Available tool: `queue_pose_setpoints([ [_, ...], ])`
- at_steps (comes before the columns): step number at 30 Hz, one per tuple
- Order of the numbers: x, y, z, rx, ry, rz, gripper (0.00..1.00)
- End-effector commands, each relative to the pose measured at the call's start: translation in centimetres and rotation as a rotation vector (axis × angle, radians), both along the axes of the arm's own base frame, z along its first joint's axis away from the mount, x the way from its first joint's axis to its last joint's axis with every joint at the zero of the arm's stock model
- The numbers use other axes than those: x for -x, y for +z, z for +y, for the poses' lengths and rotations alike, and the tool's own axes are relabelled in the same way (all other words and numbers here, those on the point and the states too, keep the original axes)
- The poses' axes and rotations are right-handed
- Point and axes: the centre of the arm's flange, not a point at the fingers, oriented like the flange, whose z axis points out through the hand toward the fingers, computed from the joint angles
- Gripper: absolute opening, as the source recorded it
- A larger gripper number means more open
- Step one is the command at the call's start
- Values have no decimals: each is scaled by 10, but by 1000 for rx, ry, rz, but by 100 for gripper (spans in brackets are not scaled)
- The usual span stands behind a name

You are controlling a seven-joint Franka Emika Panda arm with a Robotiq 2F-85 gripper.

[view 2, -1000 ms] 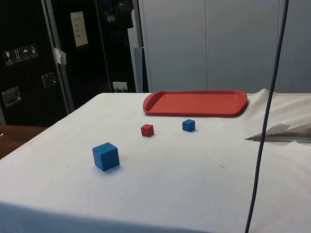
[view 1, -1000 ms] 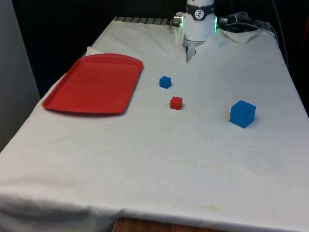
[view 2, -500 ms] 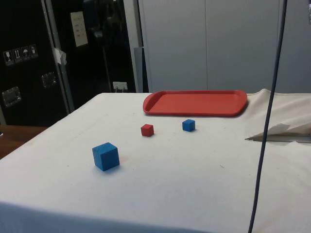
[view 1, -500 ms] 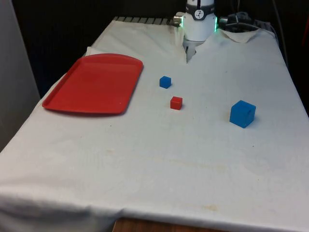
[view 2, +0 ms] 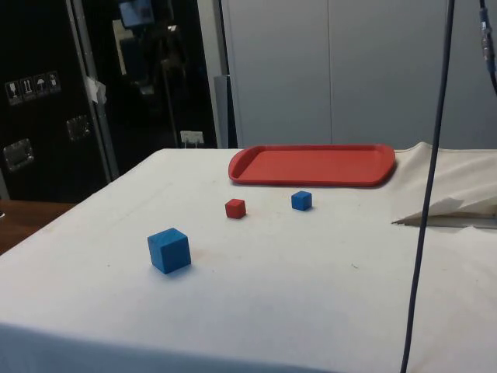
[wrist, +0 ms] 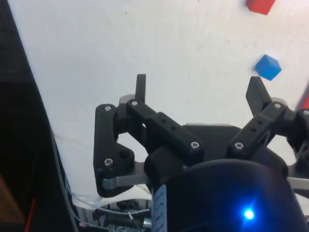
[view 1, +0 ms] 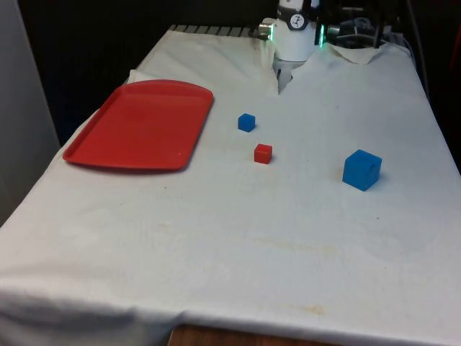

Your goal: Pick up the largest block and place it onto the tray.

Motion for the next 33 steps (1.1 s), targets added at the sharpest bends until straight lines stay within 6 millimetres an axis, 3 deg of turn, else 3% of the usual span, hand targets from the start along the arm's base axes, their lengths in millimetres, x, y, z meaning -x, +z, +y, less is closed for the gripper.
queue_pose_setpoints([
  [1,-1,-4,5,8,-3,-12,100],
  [17,-5,-42,31,15,1,-57,100],
  [33,-5,-85,34,0,-3,-102,100],
])
